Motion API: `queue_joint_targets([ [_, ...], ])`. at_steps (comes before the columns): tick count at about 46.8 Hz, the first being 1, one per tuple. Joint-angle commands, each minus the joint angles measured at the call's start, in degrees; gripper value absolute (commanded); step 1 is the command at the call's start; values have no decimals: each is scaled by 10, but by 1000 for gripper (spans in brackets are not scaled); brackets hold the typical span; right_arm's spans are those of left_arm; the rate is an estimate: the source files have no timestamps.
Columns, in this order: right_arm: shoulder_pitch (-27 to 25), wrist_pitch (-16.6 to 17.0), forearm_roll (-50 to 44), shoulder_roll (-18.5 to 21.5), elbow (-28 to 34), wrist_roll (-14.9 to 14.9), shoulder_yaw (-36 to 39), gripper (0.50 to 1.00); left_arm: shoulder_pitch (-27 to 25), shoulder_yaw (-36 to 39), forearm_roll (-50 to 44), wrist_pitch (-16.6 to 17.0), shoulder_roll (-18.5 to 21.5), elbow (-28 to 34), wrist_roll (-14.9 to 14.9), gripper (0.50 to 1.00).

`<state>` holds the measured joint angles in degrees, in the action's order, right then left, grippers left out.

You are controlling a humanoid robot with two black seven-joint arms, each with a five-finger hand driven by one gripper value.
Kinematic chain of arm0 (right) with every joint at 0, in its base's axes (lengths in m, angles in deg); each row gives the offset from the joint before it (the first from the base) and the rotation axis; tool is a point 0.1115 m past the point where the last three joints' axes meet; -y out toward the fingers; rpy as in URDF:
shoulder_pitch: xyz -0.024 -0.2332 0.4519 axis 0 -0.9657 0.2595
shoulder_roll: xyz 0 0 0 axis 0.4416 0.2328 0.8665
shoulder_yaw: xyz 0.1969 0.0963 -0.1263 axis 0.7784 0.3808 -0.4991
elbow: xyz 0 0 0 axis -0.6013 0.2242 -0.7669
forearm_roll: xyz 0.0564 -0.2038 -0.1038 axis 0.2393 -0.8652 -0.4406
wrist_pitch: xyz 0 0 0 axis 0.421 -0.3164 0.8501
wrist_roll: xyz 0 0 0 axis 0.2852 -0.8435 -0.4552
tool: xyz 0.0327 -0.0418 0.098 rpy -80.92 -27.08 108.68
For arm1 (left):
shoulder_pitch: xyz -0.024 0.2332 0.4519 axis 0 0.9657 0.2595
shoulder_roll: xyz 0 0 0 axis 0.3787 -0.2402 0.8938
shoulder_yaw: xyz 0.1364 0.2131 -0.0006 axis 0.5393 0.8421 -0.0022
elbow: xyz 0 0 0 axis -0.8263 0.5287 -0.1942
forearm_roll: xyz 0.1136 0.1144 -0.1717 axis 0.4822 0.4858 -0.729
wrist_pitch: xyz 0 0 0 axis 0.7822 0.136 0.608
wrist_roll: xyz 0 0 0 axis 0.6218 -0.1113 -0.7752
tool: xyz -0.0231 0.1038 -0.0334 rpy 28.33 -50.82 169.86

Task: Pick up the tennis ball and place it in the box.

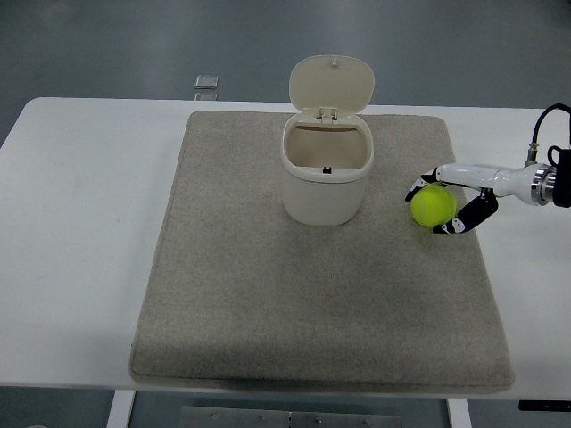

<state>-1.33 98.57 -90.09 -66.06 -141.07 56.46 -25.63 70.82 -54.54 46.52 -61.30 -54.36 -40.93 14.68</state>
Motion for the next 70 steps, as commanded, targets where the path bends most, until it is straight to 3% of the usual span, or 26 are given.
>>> queue_joint_targets([
  [1, 2, 3, 0, -1, -1, 0, -1, 562, 0, 0, 0, 0, 0, 0, 0, 996],
  [4, 3, 5, 1, -1, -1, 0, -1, 500, 0, 0, 0, 0, 0, 0, 0, 996],
  [19, 9, 11, 9, -1, -4, -1, 9, 500, 0, 0, 0, 0, 0, 0, 0, 996],
  [29, 40, 23, 23, -15, -12, -8, 16, 500, 0, 0, 0, 0, 0, 0, 0, 996],
  [38, 54, 73, 54, -48, -45, -27, 58, 500, 0, 0, 0, 0, 0, 0, 0, 996],
  [49, 79, 84, 126, -53, -95, -28, 69, 500, 0, 0, 0, 0, 0, 0, 0, 996],
  [58, 94, 84, 133, -39, -100, -28, 71, 500, 0, -1, 0, 0, 0, 0, 0, 996],
  [70, 99, 76, 158, 30, -99, -19, 72, 500, 0, 0, 0, 0, 0, 0, 0, 996],
])
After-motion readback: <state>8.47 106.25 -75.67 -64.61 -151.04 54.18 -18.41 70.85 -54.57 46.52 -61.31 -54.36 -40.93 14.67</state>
